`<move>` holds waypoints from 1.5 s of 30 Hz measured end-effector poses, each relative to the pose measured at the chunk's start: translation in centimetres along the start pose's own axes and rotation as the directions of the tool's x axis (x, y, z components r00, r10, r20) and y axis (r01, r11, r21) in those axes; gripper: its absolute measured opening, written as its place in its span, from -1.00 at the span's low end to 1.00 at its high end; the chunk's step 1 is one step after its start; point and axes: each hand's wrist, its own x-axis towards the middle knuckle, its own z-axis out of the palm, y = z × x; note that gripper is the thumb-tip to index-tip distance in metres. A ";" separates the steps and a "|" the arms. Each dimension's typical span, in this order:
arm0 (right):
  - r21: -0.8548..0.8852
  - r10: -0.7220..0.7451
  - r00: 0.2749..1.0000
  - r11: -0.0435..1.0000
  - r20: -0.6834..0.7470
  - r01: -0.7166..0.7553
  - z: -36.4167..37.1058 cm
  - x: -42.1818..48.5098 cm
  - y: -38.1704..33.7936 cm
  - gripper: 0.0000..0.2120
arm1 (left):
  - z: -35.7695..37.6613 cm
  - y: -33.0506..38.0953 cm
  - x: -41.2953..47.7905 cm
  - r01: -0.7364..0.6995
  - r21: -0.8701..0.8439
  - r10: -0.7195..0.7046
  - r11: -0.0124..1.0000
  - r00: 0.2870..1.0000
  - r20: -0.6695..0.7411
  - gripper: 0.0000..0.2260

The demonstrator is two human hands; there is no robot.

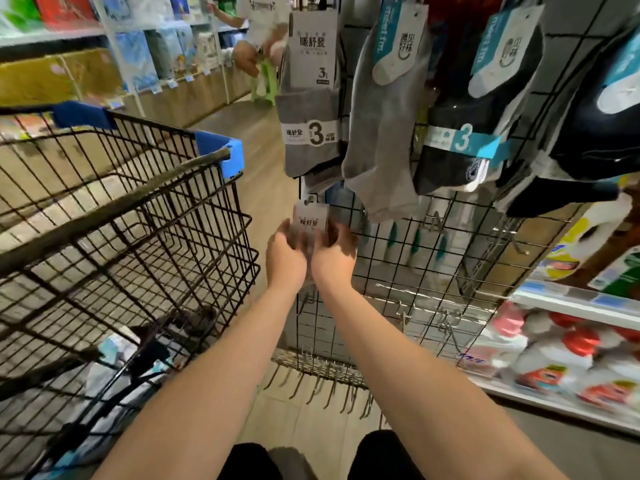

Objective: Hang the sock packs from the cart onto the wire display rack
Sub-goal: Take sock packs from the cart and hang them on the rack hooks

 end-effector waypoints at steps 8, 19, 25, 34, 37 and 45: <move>-0.129 0.267 0.940 0.961 0.210 -0.244 -5.1 -8.4 -8.2 -0.83 | -6.7 6.6 -8.6 0.122 0.346 -0.168 0.930 0.980 0.106 -0.73; -0.355 0.361 0.731 0.919 0.579 -0.172 -6.9 -18.9 -26.5 -0.83 | -25.2 22.7 -20.5 0.426 0.204 -0.422 0.881 0.904 -0.065 -0.86; -0.268 0.238 0.637 0.962 0.733 -0.051 -1.3 -22.1 -33.3 -0.82 | -34.2 24.3 -20.7 0.549 -0.017 -0.548 0.835 0.831 -0.098 -0.83; -0.657 0.618 0.471 0.747 0.629 -0.102 12.7 -24.4 -29.4 -0.77 | -41.9 13.7 -15.7 0.737 0.076 -0.721 0.672 0.674 -0.161 -0.82; -0.733 0.698 0.479 0.663 0.532 -0.151 15.8 -24.7 -25.8 -0.71 | -41.4 10.0 -14.6 0.775 0.093 -0.769 0.626 0.632 -0.091 -0.79; -0.813 0.813 0.543 0.455 0.212 -0.363 22.6 -24.7 -12.5 -0.50 | -40.0 1.7 -10.0 0.819 0.114 -0.825 0.562 0.565 0.005 -0.71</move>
